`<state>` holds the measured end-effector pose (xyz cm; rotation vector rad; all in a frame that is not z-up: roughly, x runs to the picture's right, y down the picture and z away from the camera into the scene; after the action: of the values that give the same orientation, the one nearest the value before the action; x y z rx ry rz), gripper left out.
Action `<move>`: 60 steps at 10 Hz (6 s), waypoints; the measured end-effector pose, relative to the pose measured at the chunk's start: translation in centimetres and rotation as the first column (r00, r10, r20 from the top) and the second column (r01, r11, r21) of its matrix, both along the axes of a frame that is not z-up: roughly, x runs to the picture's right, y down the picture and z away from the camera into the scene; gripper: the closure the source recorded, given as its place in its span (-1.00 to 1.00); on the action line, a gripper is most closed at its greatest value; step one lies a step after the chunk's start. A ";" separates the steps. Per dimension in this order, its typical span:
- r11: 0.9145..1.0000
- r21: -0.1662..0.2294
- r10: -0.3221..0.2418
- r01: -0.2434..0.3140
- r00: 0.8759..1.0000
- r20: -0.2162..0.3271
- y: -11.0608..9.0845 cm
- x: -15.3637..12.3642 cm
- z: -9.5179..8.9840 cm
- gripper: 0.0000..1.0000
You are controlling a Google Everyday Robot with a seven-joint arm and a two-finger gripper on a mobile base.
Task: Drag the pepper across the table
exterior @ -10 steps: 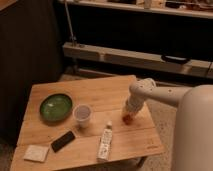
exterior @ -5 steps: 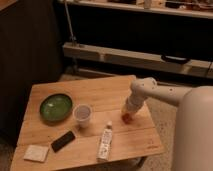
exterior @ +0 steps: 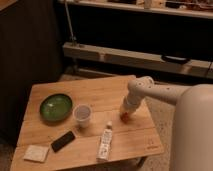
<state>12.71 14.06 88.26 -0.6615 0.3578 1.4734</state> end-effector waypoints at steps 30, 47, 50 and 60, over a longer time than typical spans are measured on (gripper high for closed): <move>0.996 0.020 -0.085 0.084 0.995 0.046 -2.9 -5.7 2.2 1.00; 0.992 0.031 -0.125 0.122 0.985 0.121 -4.2 -9.9 3.5 1.00; 0.989 0.040 -0.144 0.139 0.981 0.133 -4.9 -10.7 3.4 1.00; 0.985 0.042 -0.170 0.165 0.964 0.206 -5.7 -13.3 4.3 1.00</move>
<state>-0.54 8.38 92.53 -0.7414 0.2269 1.2327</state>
